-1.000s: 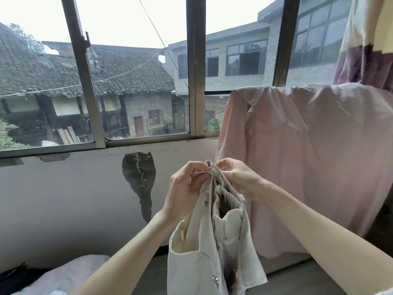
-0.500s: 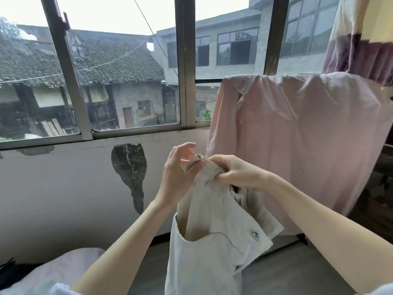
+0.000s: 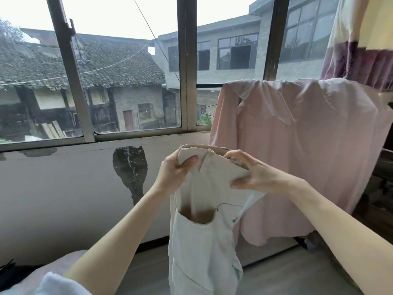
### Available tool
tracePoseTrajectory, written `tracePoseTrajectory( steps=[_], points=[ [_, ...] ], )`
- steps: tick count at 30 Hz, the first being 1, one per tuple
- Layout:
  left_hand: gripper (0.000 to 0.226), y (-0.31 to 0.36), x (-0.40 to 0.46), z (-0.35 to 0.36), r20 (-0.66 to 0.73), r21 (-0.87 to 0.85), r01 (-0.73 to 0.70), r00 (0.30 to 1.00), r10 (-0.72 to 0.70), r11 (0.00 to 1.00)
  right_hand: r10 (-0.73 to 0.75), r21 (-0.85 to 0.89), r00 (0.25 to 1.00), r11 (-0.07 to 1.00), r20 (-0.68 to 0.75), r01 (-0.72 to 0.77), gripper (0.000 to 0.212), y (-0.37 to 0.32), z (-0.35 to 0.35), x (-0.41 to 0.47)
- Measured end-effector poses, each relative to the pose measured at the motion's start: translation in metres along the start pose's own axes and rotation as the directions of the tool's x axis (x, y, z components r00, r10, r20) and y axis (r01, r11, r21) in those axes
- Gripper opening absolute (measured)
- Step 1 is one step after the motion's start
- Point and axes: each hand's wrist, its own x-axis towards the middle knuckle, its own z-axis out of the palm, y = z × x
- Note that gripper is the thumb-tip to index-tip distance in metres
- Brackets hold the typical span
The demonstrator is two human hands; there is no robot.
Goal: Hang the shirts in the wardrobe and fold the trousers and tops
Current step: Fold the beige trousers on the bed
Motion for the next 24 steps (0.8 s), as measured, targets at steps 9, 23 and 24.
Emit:
tracePoseTrajectory(
  steps=[9,23,24],
  points=[
    [0.016,0.029,0.012,-0.004,-0.055,-0.01,-0.162,0.985,0.161,0.987,-0.231,-0.574,0.748,0.784,-0.623,-0.235,0.018,-0.023,-0.004,0.026],
    [0.019,0.016,-0.011,-0.002,0.064,0.093,0.022,0.998,-0.028,0.995,-0.188,-0.476,0.684,0.84,-0.704,-0.259,0.029,-0.005,0.027,0.029],
    [0.021,0.023,-0.015,0.0,0.059,0.122,0.01,0.998,-0.017,0.993,-0.197,-0.473,0.671,0.842,-0.715,-0.258,0.028,-0.005,0.027,0.026]
  ],
)
